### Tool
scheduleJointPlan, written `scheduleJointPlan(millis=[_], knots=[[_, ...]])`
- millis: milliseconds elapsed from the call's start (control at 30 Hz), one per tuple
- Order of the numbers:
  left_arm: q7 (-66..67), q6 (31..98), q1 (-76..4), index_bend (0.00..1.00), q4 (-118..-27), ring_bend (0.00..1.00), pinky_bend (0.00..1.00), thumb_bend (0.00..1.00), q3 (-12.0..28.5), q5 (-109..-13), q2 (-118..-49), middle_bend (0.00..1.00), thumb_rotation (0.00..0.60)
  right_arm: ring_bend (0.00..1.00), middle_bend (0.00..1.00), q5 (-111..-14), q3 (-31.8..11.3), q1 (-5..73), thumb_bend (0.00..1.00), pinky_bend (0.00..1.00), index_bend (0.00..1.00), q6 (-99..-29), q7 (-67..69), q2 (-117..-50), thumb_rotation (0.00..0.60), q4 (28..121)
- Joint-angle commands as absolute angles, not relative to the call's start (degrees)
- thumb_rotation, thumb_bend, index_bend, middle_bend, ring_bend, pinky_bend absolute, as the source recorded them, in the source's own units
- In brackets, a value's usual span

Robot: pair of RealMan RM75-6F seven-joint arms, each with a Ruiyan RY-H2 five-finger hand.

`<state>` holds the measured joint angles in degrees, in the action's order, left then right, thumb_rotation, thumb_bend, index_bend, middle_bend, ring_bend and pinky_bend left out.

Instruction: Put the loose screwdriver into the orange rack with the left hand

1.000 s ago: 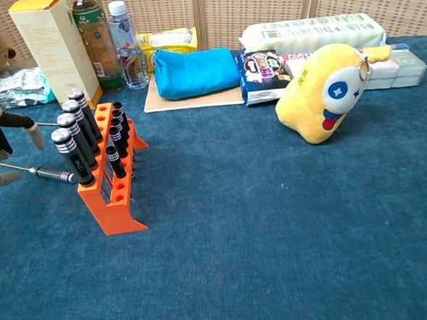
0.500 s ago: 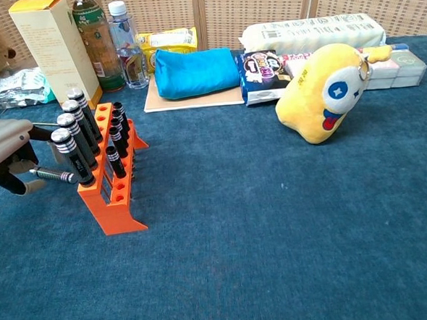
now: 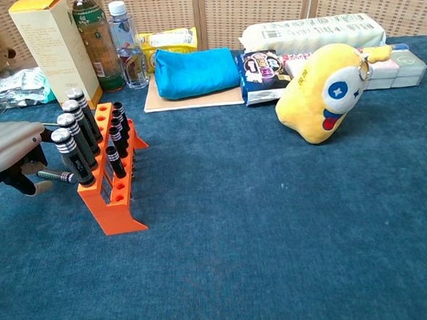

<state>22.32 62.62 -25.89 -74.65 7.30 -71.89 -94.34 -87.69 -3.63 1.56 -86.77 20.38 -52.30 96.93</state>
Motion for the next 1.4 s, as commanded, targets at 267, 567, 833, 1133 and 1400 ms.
scheduleJointPlan(millis=[267, 567, 833, 1133, 1400], knots=[[25.9, 61.4, -27.2, 0.45, -76.0, 1.00, 1.00, 0.32, 7.9, -68.8, -94.1, 1.00, 0.600, 0.00, 0.00, -87.8, -3.5, 1.5, 0.00, 0.00, 0.07, -86.9, 20.7, -52.2, 0.600, 96.9], [28.7, 60.8, -28.3, 0.45, -76.5, 1.00, 1.00, 0.33, 8.0, -66.6, -94.7, 1.00, 0.600, 0.00, 0.00, -87.8, -3.5, 1.6, 0.00, 0.00, 0.07, -86.9, 21.1, -52.0, 0.600, 96.9], [29.9, 60.6, -28.8, 0.45, -76.5, 1.00, 1.00, 0.34, 7.9, -65.1, -95.1, 1.00, 0.600, 0.00, 0.00, -87.8, -3.5, 1.6, 0.00, 0.00, 0.07, -86.7, 21.5, -52.0, 0.600, 96.8], [33.0, 60.2, -29.9, 0.45, -77.4, 1.00, 1.00, 0.36, 7.8, -62.9, -95.1, 1.00, 0.600, 0.00, 0.00, -88.0, -3.5, 1.6, 0.00, 0.00, 0.07, -87.0, 21.8, -52.0, 0.600, 96.7], [35.3, 60.7, -30.3, 0.50, -78.7, 1.00, 1.00, 0.37, 7.5, -60.7, -94.9, 1.00, 0.600, 0.00, 0.00, -88.2, -3.4, 1.6, 0.00, 0.00, 0.07, -87.2, 22.4, -51.9, 0.600, 96.6]])
